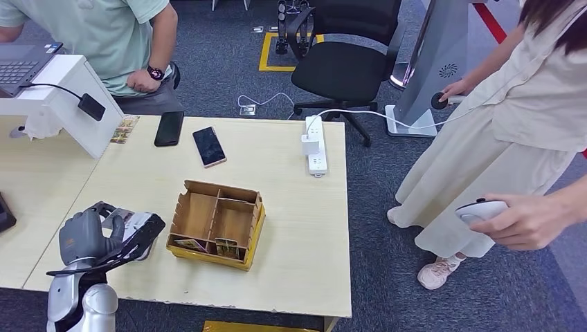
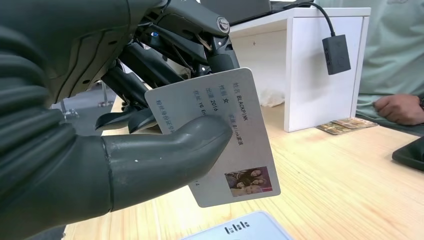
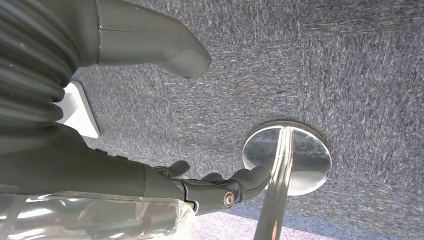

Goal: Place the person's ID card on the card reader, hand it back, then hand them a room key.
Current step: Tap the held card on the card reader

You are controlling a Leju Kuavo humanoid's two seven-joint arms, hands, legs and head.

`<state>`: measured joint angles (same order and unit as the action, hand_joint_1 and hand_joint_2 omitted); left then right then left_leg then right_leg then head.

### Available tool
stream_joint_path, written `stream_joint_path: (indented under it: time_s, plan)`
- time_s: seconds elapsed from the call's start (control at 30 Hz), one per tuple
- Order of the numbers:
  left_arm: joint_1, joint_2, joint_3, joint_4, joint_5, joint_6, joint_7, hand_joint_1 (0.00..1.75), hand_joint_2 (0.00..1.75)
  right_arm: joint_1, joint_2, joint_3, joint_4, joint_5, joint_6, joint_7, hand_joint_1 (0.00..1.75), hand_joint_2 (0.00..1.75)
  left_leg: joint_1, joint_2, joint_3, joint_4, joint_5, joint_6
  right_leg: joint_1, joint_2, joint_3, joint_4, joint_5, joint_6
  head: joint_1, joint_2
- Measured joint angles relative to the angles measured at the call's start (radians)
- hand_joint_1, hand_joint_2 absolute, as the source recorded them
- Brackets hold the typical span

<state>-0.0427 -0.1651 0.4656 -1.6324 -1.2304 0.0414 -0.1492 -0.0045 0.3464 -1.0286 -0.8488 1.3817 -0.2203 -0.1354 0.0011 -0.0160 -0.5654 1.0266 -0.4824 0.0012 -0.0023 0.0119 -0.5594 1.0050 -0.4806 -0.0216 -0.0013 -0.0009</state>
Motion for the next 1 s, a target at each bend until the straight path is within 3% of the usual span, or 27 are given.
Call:
stream_joint_path:
  time_s: [0.37,0.47,0.67,0.77,1.0]
  plan:
    - [0.004,0.006,-0.009,0.010,-0.187,0.035,0.022,1.75,1.75,0.000,0.000,0.002,0.000,0.005,0.008,0.006,0.00,1.75,0.000,0.000,0.000,0.000,0.000,0.000,0.000,0.000,0.000,0.000,0.000,0.000,0.000,0.000]
    - [0.019,0.033,-0.039,0.021,-0.267,0.098,0.050,1.75,1.75,0.000,0.000,0.002,0.001,0.008,0.006,0.005,0.00,1.75,0.000,0.000,0.000,0.000,0.000,0.000,0.000,0.000,0.000,0.000,0.000,0.000,0.000,0.000]
    - [0.058,0.123,-0.134,0.061,-0.279,0.176,0.187,1.75,1.75,0.000,0.000,0.002,0.004,0.007,-0.002,0.003,0.00,1.75,0.000,0.001,0.000,0.000,0.000,0.000,0.000,0.001,-0.001,0.000,0.000,0.000,0.000,0.000]
    - [0.072,0.150,-0.167,0.080,-0.279,0.178,0.194,1.75,1.75,0.000,0.000,0.002,0.005,0.006,-0.006,0.003,0.00,1.75,0.000,0.000,0.000,0.000,0.000,0.000,0.000,0.000,-0.001,0.000,0.000,0.000,0.000,0.000]
    - [0.088,0.165,-0.183,0.109,-0.279,0.176,0.165,1.75,1.75,0.000,0.000,0.001,0.005,0.006,-0.007,0.003,0.00,1.75,0.000,0.001,0.000,0.000,0.000,0.000,0.000,0.001,-0.001,0.000,0.000,0.000,0.000,0.000]
